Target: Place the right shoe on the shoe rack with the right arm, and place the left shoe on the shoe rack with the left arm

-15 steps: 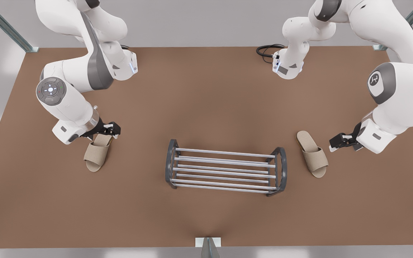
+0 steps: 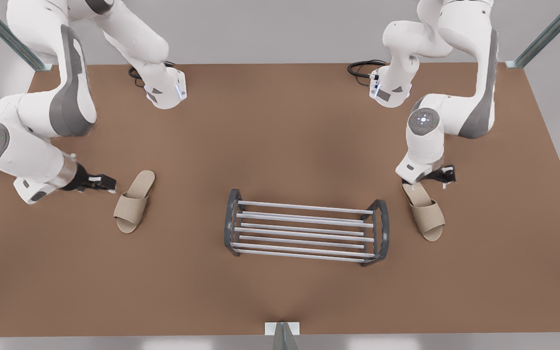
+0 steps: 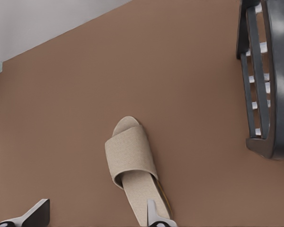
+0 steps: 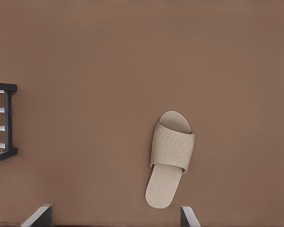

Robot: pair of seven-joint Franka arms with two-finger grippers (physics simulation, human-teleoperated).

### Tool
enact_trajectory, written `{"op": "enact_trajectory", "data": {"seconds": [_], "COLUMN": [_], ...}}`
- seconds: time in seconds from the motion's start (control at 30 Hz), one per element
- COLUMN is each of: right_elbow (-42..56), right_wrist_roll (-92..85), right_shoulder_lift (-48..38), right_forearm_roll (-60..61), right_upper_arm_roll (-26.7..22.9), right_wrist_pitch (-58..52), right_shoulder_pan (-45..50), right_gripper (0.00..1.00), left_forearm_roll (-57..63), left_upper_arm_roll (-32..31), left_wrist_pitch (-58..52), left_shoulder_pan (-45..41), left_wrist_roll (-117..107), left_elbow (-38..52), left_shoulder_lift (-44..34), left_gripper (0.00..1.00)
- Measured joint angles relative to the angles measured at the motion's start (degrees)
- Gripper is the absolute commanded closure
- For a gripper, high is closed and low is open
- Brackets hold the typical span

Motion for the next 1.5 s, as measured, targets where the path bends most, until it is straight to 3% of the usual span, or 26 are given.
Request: {"op": "enact_trajectory", "data": {"seconds": [0.03, 0.17, 0.27, 0.4, 0.47, 0.53, 0.7, 0.83, 0.9, 1.03, 1.27, 1.33, 1.5], "right_elbow": [-1.1, -12.4, -20.1, -38.7, -49.1, -53.7, -54.1, -54.7, -55.6, -56.9, -50.5, -50.9, -54.6], "right_wrist_roll": [-0.7, -3.2, -5.1, -8.4, -9.9, -12.3, -23.9, -31.2, -34.1, -39.8, -54.6, -59.7, -71.0], "right_shoulder_lift": [-0.1, 0.1, 1.0, 6.1, 8.9, 9.7, 7.9, 7.1, 7.1, 7.1, 5.5, 10.8, 35.5], "right_forearm_roll": [-2.0, -12.3, -26.6, -54.0, -69.6, -79.7, -92.7, -106.5, -110.6, -114.2, -116.2, -117.7, -127.2], "right_upper_arm_roll": [8.0, 30.4, 49.5, 64.9, 69.0, 70.0, 68.4, 53.0, 50.1, 47.9, 46.2, 45.8, 39.7], "right_wrist_pitch": [-0.2, 0.6, 3.2, 8.8, 10.4, 12.3, 23.0, 33.6, 37.0, 41.6, 44.9, 45.0, 39.5], "right_shoulder_pan": [-4.2, -11.8, -20.3, -28.0, -30.2, -31.7, -36.7, -34.6, -31.9, -27.8, -27.3, -30.8, -33.0], "right_gripper": [0.00, 0.00, 0.00, 0.00, 0.00, 0.00, 0.00, 0.00, 0.00, 0.00, 0.00, 0.00, 0.00], "left_forearm_roll": [5.1, 19.4, 30.8, 44.1, 51.4, 57.6, 65.2, 67.7, 69.9, 74.5, 81.5, 82.5, 84.0], "left_upper_arm_roll": [0.1, 0.0, 0.1, 3.0, 6.2, 7.8, 8.3, 8.3, 8.3, 8.3, 9.4, 9.7, 9.8], "left_wrist_pitch": [1.7, 3.2, 5.1, 8.1, 9.3, 10.0, 10.3, 8.3, 6.6, 2.2, -3.5, -4.3, -5.4], "left_shoulder_pan": [-1.4, -7.1, -11.0, -8.9, -4.8, -3.4, -6.7, -8.9, -9.7, -11.5, -11.1, -11.1, -11.0], "left_wrist_roll": [-4.9, -27.3, -47.6, -74.5, -86.8, -98.0, -121.1, -136.1, -139.6, -139.6, -139.6, -139.6, -139.6], "left_elbow": [-2.4, -9.0, -10.6, -11.9, -14.1, -15.4, -16.7, -16.7, -16.6, -16.6, -13.5, -11.0, -7.8], "left_shoulder_lift": [-0.6, -0.6, 2.9, 6.9, 7.0, 9.6, 13.5, 18.9, 20.7, 22.7, 27.9, 30.3, 32.3], "left_gripper": [0.00, 0.00, 0.00, 0.00, 0.00, 0.00, 0.00, 0.00, 0.00, 0.00, 0.00, 0.00, 0.00]}}
